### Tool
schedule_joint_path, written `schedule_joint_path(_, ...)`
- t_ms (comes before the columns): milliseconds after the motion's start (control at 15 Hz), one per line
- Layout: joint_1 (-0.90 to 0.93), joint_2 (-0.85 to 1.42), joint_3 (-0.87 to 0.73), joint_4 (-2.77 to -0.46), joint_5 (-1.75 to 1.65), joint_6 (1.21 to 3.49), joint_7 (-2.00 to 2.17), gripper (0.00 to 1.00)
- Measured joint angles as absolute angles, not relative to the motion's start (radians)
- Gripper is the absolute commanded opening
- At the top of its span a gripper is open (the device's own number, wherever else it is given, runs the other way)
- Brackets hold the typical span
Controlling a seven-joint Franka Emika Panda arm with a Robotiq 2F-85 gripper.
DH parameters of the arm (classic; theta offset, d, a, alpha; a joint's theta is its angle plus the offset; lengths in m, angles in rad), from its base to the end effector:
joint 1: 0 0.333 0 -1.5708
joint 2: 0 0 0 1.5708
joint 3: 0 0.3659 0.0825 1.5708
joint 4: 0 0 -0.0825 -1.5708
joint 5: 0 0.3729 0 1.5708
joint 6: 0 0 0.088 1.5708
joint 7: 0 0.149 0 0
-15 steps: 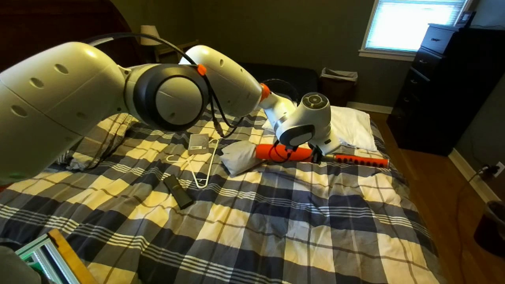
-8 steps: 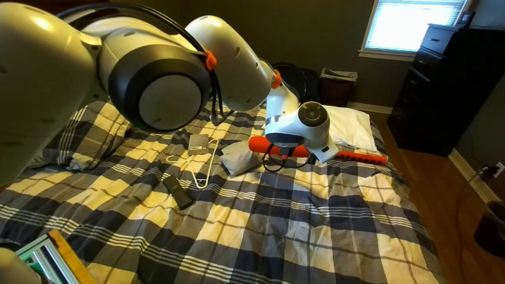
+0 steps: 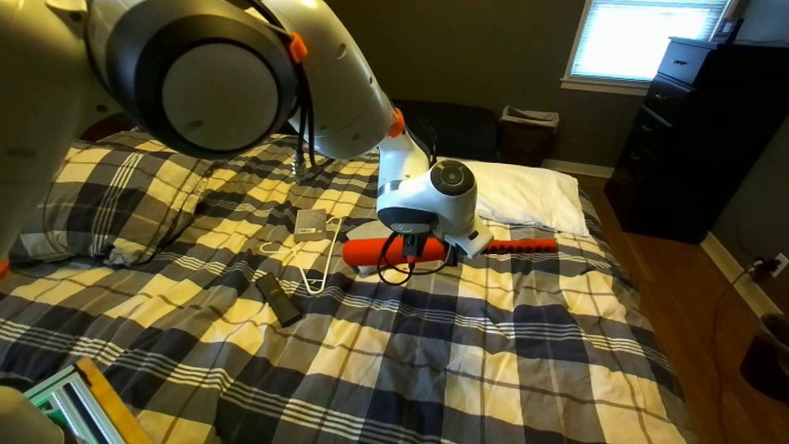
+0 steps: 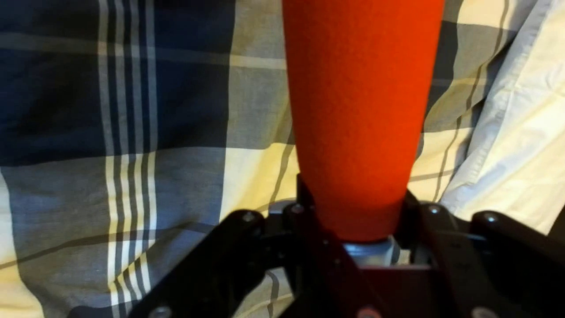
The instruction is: Move the orange bat to the left.
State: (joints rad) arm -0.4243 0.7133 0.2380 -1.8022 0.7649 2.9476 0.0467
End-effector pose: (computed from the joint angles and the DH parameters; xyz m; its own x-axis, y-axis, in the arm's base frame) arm 0.6926 -0.1917 0.1995 0.4585 -0.8783 0.1358 -0.7173 -0.4559 -0.5269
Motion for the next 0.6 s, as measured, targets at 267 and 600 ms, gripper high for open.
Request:
schedule_joint_path(267, -0.429, 0.706, 0.239, -1.803, 0.767, 2.944, 0.034, 0.17)
schedule_joint_path(600, -0.441, 0.766, 0.359, -1.655, 0.766, 2.941, -0.028, 0.17)
